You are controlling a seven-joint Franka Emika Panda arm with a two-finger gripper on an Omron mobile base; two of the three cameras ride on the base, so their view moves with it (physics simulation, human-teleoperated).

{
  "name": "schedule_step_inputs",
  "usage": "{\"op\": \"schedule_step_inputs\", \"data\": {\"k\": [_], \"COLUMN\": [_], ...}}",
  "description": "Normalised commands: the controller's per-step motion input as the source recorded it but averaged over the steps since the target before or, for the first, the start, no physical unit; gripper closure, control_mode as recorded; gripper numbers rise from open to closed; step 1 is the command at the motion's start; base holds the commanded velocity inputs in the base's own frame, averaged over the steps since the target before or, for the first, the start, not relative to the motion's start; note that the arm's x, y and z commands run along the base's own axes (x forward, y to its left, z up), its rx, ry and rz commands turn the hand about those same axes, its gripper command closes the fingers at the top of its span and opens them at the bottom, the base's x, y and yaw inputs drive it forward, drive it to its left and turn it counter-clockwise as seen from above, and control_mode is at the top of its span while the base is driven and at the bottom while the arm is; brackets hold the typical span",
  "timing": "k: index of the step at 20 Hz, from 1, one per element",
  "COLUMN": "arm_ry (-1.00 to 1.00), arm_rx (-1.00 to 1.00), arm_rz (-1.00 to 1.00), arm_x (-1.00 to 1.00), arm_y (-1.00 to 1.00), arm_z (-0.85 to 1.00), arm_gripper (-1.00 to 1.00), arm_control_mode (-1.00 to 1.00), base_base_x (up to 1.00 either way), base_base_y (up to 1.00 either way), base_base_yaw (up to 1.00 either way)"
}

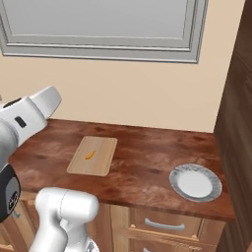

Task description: Pick the shrimp from the plate and place it on the cutting board. Then pick the condiment bottle from the cabinet and place it next to the cutting board.

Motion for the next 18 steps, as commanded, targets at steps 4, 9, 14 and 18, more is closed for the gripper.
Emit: {"op": "schedule_step_inputs", "data": {"k": [4,9,14,18], "arm_ry": [0.00,0.00,0.00,0.00], "arm_rx": [0.00,0.00,0.00,0.00], "arm_rz": [0.00,0.00,0.00,0.00], "arm_x": [0.00,0.00,0.00,0.00], "arm_y": [0.00,0.00,0.00,0.00], "arm_z": [0.00,0.00,0.00,0.00], "arm_gripper": [-1.00,-1.00,-1.00,-1.00], "arm_control_mode": [1.00,1.00,1.00,1.00], "base_base_x": [-0.66,-0.65,-0.60,-0.58], "base_base_y": [0.00,0.00,0.00,0.00], "base_base_yaw": [0.00,0.00,0.00,0.00]}}
